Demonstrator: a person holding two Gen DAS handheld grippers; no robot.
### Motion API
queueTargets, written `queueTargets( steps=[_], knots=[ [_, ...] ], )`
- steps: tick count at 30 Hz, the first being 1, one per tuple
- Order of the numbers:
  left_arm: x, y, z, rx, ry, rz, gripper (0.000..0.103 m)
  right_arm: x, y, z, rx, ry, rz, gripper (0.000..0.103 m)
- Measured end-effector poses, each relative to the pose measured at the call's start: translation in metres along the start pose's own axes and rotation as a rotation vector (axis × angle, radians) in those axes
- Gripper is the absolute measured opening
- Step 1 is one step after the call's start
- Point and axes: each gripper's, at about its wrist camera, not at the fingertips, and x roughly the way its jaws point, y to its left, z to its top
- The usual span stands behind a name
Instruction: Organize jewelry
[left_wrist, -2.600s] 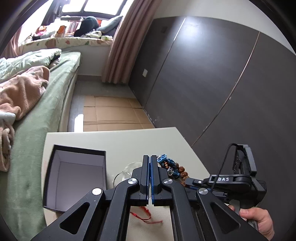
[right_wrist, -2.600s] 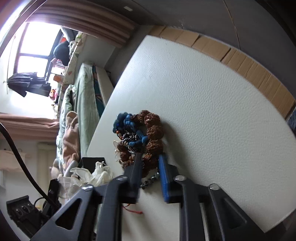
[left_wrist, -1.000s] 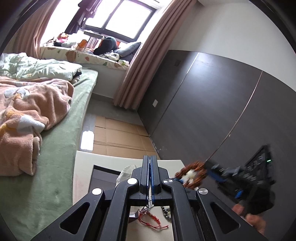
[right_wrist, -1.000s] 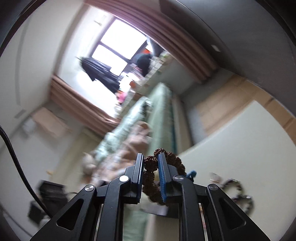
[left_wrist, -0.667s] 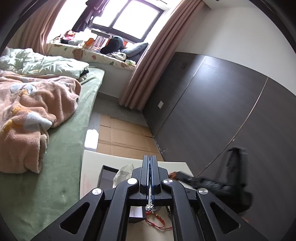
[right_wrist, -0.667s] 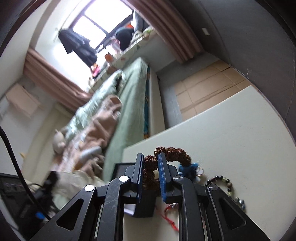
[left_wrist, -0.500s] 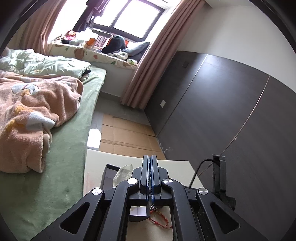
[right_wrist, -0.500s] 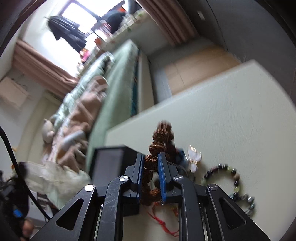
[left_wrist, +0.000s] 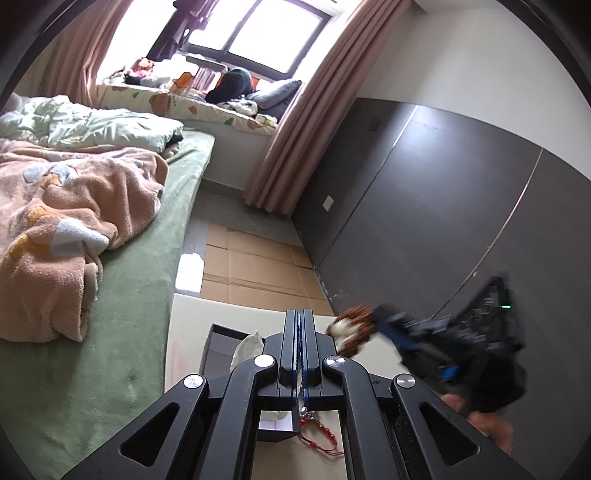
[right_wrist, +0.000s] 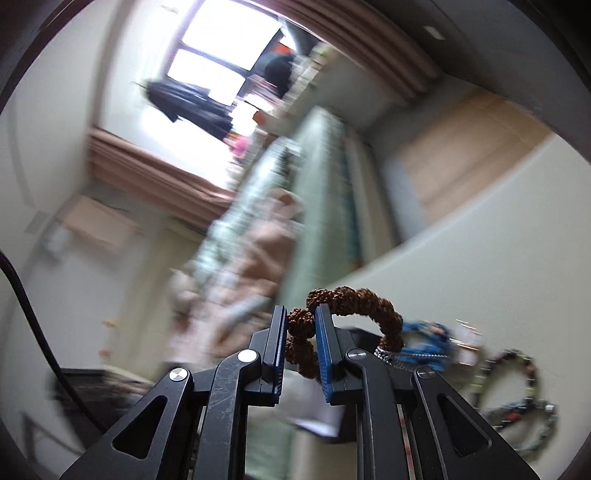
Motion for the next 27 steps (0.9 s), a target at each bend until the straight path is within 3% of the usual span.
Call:
queueTargets(
  steps=[2, 7, 15, 19, 20, 22, 23, 24, 27],
  knots=[
    [-0.001, 0.003, 0.001, -0.008, -0.008, 0.005, 0.000, -0.013, 0.011, 0.003, 0.001, -0.038, 0.076, 0.017],
    [0.000, 0.010, 0.004, -0.025, -0.012, 0.016, 0.000, -0.016, 0.034, -0.002, -0.035, -0.042, 0.109, 0.017],
    [0.006, 0.011, 0.008, -0.049, -0.019, -0.028, 0.000, -0.017, 0.064, -0.007, -0.068, -0.060, 0.159, 0.017],
    [0.017, 0.016, 0.010, -0.098, 0.040, -0.076, 0.004, -0.022, 0.073, -0.008, -0.071, -0.071, 0.210, 0.017],
    [0.019, 0.018, 0.010, -0.114, 0.055, -0.079, 0.010, -0.024, 0.074, -0.009, -0.069, -0.075, 0.236, 0.017],
    [0.019, 0.021, 0.011, -0.131, 0.063, -0.079, 0.041, -0.032, 0.078, -0.009, -0.067, -0.094, 0.312, 0.017],
    [0.017, 0.022, 0.011, -0.140, 0.051, -0.077, 0.066, -0.036, 0.080, -0.009, -0.067, -0.103, 0.340, 0.017],
    [0.012, 0.024, 0.011, -0.152, 0.023, -0.075, 0.078, -0.042, 0.082, -0.009, -0.061, -0.115, 0.391, 0.017],
    [0.000, 0.027, 0.015, -0.170, -0.036, -0.079, 0.080, -0.046, 0.090, -0.010, -0.062, -0.127, 0.436, 0.017]
  ],
)
